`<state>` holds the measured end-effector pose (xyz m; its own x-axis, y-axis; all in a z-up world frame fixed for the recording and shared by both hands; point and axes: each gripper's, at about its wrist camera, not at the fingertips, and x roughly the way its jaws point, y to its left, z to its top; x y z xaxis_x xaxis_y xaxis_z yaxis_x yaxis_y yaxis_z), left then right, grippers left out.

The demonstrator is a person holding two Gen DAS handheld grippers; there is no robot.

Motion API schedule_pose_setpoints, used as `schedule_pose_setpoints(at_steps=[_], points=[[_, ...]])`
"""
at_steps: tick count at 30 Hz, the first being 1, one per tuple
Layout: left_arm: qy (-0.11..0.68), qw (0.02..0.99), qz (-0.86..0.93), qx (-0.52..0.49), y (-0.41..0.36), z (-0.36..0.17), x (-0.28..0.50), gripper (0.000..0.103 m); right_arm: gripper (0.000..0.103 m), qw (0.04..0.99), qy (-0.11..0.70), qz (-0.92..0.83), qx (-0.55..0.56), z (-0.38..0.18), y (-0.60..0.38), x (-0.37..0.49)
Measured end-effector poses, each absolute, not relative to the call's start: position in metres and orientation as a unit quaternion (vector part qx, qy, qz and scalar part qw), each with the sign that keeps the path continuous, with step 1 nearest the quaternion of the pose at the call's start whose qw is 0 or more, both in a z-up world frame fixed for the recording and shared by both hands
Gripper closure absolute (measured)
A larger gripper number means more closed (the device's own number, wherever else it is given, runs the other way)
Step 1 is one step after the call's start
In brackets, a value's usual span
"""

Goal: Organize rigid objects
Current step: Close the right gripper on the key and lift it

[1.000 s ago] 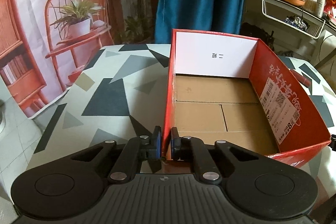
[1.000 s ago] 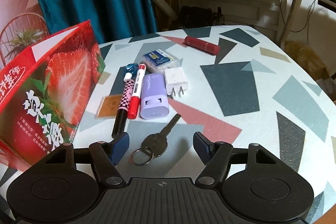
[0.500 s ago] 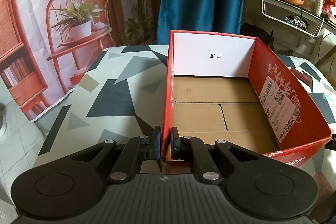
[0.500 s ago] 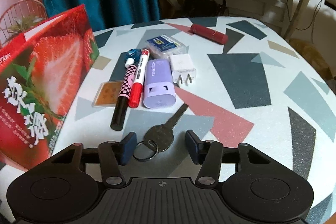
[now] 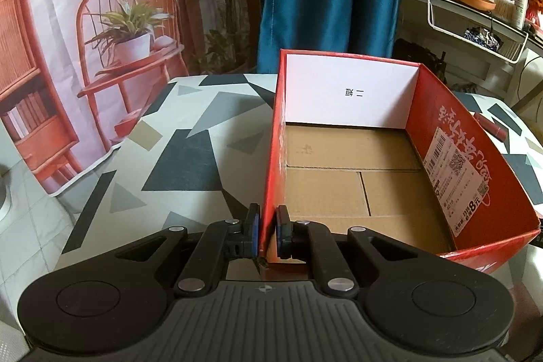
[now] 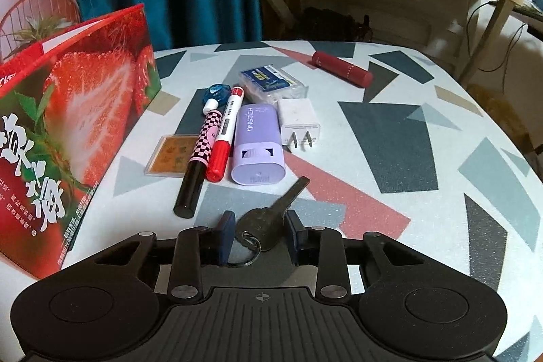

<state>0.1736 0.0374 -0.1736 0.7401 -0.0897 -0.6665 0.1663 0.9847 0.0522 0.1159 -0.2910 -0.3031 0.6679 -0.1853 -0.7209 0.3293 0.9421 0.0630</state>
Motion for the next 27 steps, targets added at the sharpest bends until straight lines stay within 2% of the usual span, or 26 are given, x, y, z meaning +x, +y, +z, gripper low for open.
schedule_pose_setpoints(at_steps=[16,27], points=[[0.352,0.933,-0.056,0.038,0.037,-0.174,0.174,0.092,0.075,0.915,0.358,-0.16,0.09,-0.291,-0.296,0.111],[0.355,0.933,-0.06,0.002,0.04,-0.174,0.174,0.092,0.075,0.948,0.296,-0.111,0.047,-0.227,-0.28,0.119]])
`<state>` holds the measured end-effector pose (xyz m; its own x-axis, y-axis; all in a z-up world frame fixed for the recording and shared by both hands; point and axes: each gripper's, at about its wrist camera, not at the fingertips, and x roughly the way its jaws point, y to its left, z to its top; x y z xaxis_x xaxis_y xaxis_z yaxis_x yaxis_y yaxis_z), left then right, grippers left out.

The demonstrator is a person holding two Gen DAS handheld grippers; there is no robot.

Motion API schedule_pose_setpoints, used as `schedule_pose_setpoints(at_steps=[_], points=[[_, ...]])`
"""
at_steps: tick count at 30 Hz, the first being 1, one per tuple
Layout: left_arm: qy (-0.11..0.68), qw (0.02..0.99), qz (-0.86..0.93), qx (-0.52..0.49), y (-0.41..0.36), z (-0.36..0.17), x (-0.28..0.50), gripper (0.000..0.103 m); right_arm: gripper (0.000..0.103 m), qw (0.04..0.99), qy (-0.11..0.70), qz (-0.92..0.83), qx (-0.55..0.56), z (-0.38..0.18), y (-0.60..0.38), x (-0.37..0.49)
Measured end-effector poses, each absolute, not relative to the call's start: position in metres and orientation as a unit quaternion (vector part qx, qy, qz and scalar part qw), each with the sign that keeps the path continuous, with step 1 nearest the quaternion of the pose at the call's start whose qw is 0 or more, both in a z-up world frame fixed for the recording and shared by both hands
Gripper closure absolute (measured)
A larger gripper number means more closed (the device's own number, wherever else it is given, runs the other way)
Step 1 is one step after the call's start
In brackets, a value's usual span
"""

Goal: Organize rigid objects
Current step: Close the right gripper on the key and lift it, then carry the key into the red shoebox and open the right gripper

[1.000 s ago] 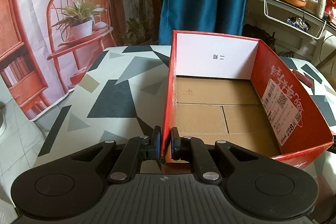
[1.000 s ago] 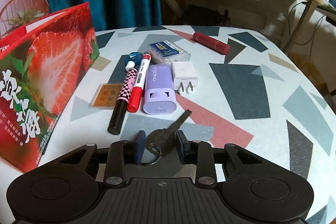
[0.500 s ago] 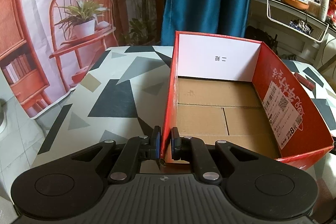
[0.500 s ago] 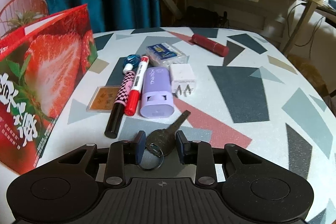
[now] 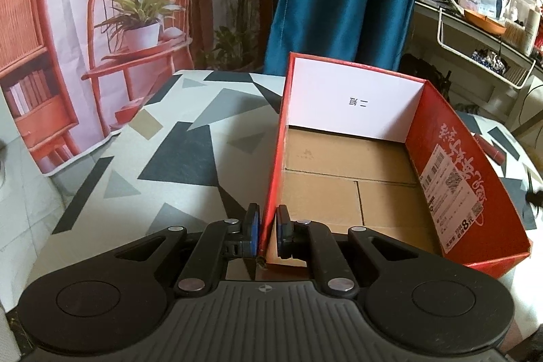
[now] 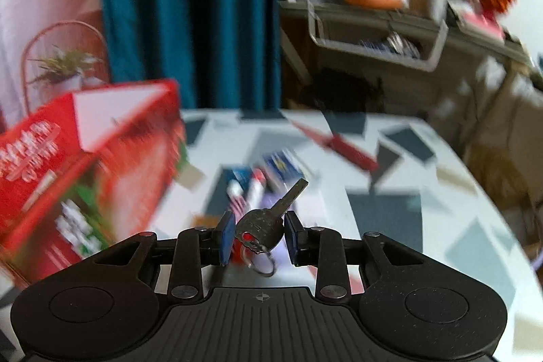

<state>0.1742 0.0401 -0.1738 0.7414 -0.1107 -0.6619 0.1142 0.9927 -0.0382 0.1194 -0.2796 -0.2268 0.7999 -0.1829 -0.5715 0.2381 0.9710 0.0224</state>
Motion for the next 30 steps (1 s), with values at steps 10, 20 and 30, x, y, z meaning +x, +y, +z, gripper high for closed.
schedule_pose_setpoints(at_steps=[10,20,30], points=[[0.353,0.933,-0.064,-0.007,0.04,-0.178,0.173,0.093,0.074,0.975,0.223,0.016,-0.008,-0.152,-0.228,0.159],[0.364,0.929,-0.07,-0.01,0.043,-0.177,0.177,0.093,0.074,0.955,0.268,0.115,-0.046,-0.163,-0.195,0.23],[0.407,0.91,-0.077,-0.012,0.046,-0.18,0.192,0.093,0.074,0.928,0.341,0.119,-0.096,-0.194,-0.191,0.275]])
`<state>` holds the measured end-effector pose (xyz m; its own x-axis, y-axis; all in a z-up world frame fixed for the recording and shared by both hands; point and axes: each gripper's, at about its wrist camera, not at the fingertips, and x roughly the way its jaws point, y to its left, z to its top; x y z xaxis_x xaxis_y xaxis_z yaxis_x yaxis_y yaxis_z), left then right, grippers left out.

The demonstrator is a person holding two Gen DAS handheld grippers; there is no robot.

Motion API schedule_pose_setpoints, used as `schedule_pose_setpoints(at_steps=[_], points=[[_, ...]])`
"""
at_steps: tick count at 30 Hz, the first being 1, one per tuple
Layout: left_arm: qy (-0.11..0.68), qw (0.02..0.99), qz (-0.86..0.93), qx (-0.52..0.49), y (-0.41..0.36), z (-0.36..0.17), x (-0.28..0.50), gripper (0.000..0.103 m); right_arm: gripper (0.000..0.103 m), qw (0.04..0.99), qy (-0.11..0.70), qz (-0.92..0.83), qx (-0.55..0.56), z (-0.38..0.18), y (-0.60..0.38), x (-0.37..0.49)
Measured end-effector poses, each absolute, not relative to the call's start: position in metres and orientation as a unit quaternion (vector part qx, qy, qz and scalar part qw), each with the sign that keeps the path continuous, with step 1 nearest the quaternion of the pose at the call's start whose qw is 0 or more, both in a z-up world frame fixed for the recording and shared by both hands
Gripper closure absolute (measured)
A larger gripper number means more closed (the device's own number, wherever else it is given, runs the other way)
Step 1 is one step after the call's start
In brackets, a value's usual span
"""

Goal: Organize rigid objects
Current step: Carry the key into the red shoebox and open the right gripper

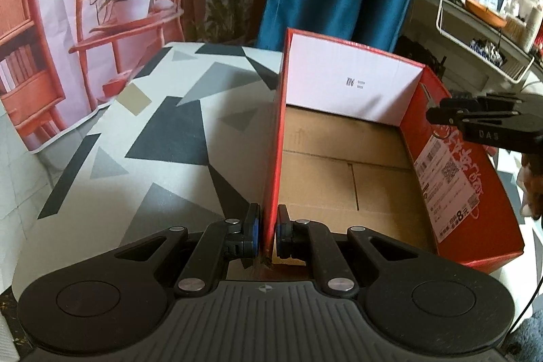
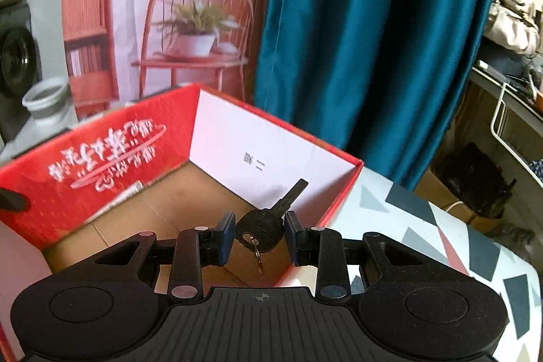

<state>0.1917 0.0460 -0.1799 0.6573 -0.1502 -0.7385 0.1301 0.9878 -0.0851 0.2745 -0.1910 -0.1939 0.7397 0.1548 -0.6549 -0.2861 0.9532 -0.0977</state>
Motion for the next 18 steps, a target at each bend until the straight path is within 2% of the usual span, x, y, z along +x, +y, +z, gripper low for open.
schedule_pose_setpoints(at_steps=[18], points=[[0.431,0.899,-0.074,-0.003,0.0439,-0.1809,0.1984,0.093,0.075,0.924,0.345,0.121,-0.111,-0.1919,-0.1933,0.2774]])
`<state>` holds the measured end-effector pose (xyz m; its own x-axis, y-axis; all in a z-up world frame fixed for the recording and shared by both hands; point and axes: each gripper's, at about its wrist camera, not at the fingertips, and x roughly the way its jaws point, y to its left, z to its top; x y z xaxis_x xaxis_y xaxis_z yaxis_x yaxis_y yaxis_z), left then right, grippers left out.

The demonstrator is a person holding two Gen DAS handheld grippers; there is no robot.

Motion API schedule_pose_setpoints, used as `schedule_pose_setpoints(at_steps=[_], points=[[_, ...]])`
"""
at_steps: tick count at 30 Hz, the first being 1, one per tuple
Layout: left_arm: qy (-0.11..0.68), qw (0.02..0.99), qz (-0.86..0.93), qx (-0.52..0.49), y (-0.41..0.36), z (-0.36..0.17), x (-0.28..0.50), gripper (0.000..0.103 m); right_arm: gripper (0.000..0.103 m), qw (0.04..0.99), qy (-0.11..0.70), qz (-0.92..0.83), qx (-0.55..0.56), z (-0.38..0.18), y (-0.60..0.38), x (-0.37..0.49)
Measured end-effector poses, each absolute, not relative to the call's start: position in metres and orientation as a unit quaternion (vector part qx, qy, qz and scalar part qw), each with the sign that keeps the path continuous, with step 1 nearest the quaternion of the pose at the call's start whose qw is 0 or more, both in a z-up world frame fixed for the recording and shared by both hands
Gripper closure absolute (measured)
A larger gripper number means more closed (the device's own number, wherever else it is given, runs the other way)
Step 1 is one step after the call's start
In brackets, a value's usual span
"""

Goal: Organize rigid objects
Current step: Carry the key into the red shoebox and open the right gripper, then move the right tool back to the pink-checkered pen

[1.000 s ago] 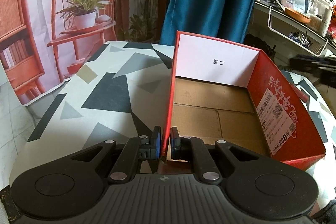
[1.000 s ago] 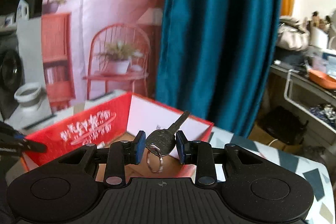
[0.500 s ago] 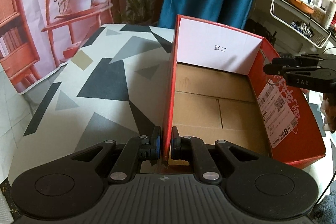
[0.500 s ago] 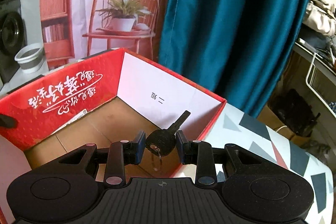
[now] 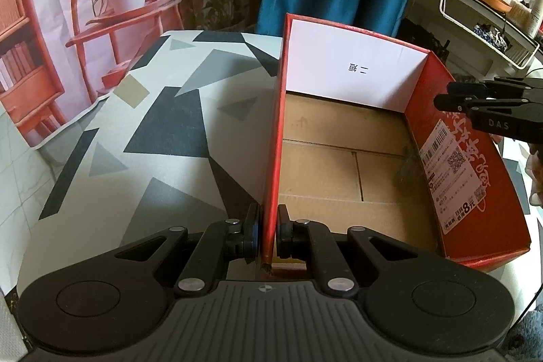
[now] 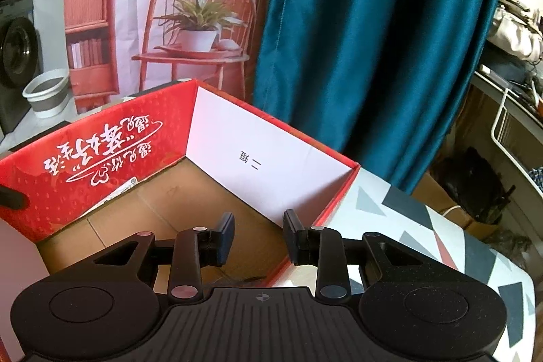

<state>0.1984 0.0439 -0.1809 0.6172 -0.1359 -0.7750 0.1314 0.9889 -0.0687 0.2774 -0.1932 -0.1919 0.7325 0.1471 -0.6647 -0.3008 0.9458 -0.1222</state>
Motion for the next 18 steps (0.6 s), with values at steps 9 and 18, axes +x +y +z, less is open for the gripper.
schedule_pose_setpoints(at_steps=[9,18], points=[[0.433,0.899,-0.07,0.003,0.04,-0.18,0.198,0.093,0.074,0.931,0.336,0.1,-0.102,-0.173,-0.206,0.26],[0.433,0.899,-0.069,0.005,0.039,-0.18,0.198,0.093,0.074,0.944,0.319,0.052,-0.065,-0.164,-0.241,0.231]])
